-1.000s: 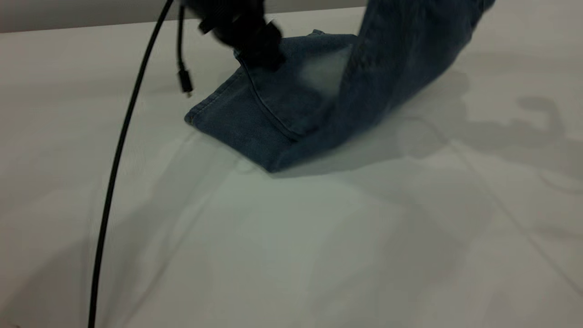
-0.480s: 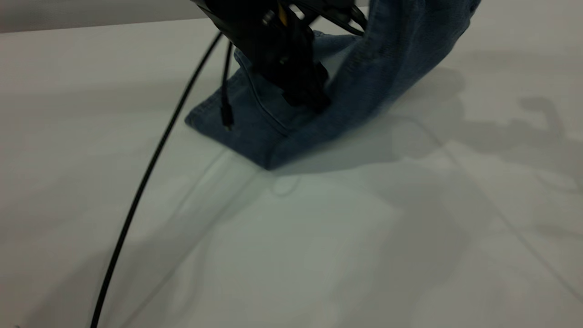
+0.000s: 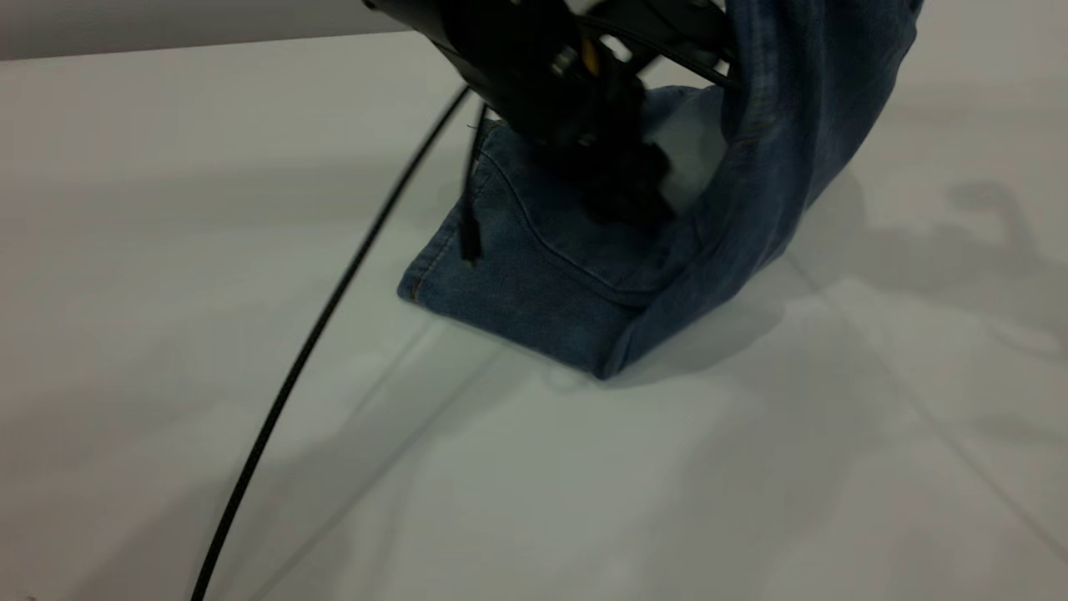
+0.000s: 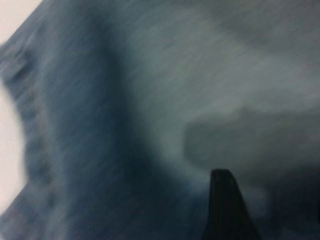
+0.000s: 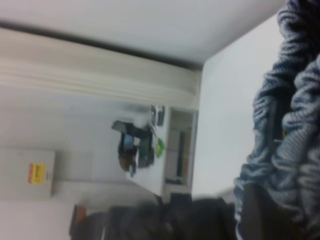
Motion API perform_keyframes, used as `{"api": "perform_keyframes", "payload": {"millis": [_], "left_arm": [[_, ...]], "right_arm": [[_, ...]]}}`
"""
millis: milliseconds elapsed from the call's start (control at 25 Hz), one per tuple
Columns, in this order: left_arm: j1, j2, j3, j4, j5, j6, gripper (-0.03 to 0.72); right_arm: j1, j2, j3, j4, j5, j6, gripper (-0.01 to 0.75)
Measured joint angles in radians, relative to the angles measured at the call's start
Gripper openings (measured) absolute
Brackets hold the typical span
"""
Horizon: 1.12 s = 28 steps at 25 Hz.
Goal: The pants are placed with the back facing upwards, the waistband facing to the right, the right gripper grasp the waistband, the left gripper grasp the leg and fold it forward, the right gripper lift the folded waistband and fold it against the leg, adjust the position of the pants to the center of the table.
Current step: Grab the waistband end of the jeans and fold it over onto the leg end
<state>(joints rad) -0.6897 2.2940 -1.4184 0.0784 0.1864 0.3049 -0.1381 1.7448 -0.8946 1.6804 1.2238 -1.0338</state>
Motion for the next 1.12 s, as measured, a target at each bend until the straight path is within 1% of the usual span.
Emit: {"api": "perform_keyframes", "payload": {"millis": [160,320,480,600,760,960,1120], "left_arm": [[0.063,-0.052,0.000,0.006,0.023,0.001,0.393],[0.130,-0.120,0.000,0.064,0.045,0.002,0.393],[0.194,-0.214,0.000,0.109,0.037,0.002,0.393],[0.230,-0.302,0.000,0.109,0.039,0.001,0.393],[0.229,-0.439,-0.001,0.109,0.045,0.001,0.393],[0.228,-0.608,-0.001,0.109,0.044,0.001,0.393],[0.228,-0.718,-0.001,0.109,0.058,0.001,0.393]], "right_arm": [[0.000,0.000,0.000,-0.028,0.000,0.000,0.046],[0.000,0.000,0.000,-0.046,-0.001,0.000,0.046],[0.040,0.000,0.000,-0.053,-0.016,-0.018,0.046],[0.091,0.000,0.000,-0.052,-0.076,-0.036,0.046],[0.175,0.001,0.000,-0.024,-0.160,-0.071,0.046],[0.300,0.001,0.000,0.063,-0.334,-0.138,0.046],[0.390,0.018,0.000,0.073,-0.480,-0.209,0.046]]}}
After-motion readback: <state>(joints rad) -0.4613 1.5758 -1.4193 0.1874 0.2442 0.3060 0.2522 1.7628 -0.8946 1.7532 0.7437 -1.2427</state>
